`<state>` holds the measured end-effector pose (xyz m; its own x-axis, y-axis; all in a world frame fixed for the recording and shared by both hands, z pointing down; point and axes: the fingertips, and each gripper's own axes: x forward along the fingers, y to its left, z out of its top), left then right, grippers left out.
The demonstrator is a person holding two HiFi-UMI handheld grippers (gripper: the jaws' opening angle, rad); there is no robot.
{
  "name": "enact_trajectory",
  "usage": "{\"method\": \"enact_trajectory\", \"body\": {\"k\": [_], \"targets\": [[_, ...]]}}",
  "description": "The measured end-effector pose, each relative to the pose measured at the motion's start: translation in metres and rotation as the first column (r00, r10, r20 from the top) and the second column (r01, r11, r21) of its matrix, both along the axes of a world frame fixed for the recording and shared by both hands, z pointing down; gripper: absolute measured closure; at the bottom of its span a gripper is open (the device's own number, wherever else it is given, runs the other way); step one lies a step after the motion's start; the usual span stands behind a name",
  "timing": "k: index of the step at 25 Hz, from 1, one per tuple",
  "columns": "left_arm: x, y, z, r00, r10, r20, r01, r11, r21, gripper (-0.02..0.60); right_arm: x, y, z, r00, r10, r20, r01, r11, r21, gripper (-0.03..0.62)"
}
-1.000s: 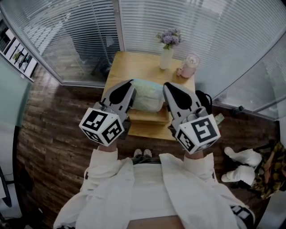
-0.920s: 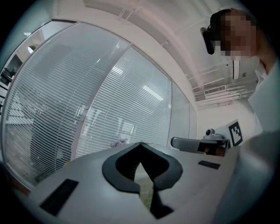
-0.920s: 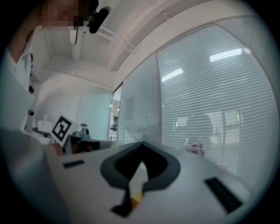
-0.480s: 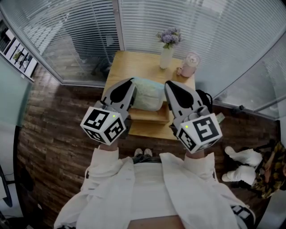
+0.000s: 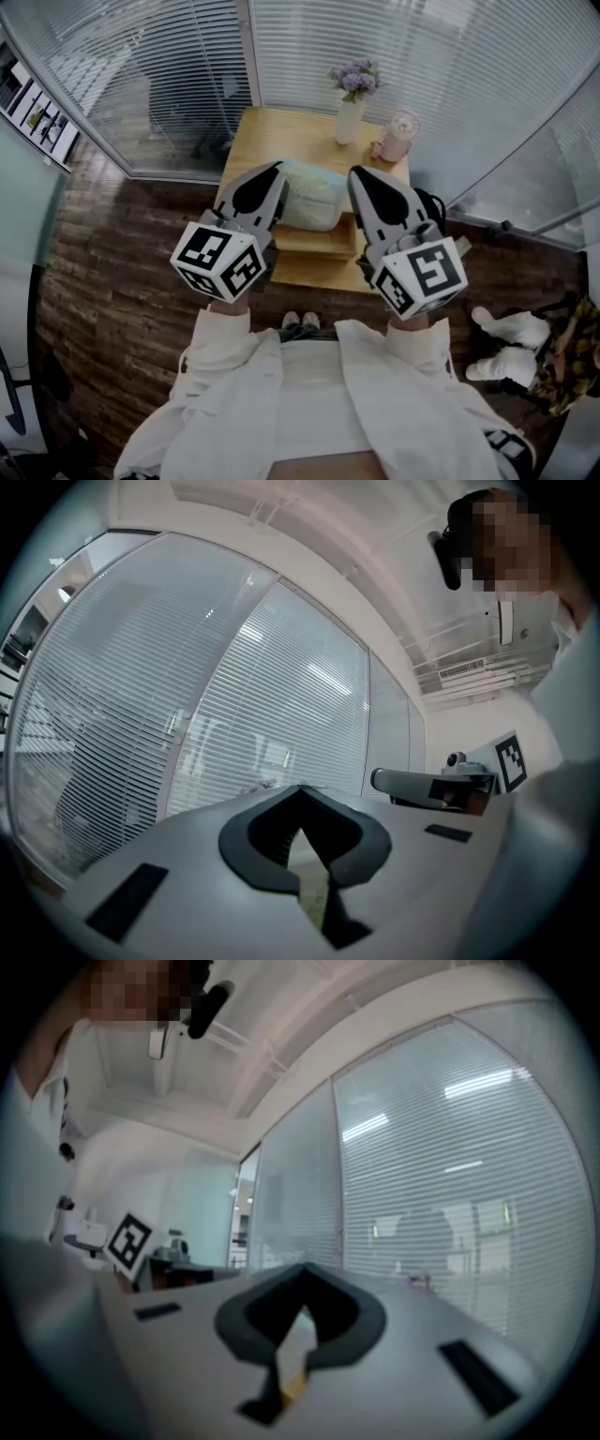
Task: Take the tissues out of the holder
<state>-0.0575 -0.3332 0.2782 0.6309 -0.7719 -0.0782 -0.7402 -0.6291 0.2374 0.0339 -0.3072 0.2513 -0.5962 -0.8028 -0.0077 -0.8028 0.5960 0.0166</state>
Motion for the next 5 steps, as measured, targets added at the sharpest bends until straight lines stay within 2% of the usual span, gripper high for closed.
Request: {"method": "enact_trajectory", "body": {"k": [5], "targets": [[0.0006, -0.0014, 0.0041, 0.999, -0.009, 0.034, 0.01, 1.0, -0.018, 0.574, 0.0006, -0.0022, 0.0037, 1.0, 0.01, -0.017, -0.01, 1.0, -0.014, 0.582]]}}
